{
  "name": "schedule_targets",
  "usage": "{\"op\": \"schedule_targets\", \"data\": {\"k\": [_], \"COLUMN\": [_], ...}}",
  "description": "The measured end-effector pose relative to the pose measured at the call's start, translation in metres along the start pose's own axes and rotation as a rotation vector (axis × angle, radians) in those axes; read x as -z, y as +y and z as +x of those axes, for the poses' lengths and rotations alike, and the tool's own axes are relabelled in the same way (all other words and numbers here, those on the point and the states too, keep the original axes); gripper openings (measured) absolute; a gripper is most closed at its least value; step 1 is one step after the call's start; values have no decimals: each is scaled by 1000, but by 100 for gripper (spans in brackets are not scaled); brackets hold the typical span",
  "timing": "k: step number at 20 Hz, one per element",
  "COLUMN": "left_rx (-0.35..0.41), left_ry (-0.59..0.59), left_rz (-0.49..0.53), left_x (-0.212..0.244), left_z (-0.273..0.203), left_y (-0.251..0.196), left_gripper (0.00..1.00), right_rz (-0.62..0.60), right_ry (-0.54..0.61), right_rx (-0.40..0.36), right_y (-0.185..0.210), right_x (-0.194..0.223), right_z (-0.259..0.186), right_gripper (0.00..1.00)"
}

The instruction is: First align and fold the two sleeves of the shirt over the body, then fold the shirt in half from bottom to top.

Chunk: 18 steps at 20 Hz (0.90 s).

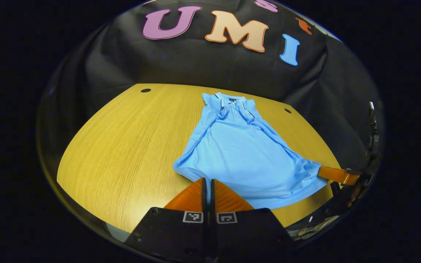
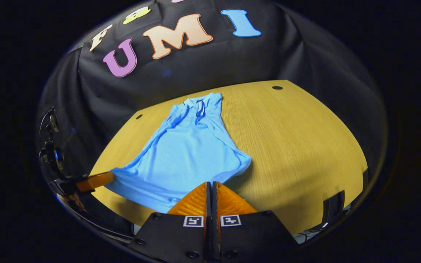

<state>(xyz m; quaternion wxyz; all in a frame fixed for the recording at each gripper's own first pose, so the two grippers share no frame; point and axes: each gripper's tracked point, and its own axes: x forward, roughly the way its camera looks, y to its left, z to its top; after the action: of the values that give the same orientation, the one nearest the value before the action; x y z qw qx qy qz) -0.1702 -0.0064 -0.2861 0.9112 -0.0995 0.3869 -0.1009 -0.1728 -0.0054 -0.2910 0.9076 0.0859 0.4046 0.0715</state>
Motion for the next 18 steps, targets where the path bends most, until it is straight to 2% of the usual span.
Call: {"op": "schedule_targets", "data": {"k": [7, 8, 12, 18], "left_rx": [32, 41, 66, 69], "left_ry": [-73, -80, -106, -162], "left_rz": [23, 29, 50, 88], "left_x": [-81, -92, -137, -204], "left_z": [26, 32, 55, 106], "left_y": [2, 0, -2, 7], "left_gripper": [0, 0, 0, 0], "right_rz": [51, 54, 67, 67], "right_ry": [-105, -122, -171, -245], "right_rx": [-22, -24, -23, -11], "right_y": [15, 16, 19, 24], "right_x": [-84, -96, -143, -208], "right_z": [33, 39, 63, 111], "right_gripper": [2, 0, 2, 2]}}
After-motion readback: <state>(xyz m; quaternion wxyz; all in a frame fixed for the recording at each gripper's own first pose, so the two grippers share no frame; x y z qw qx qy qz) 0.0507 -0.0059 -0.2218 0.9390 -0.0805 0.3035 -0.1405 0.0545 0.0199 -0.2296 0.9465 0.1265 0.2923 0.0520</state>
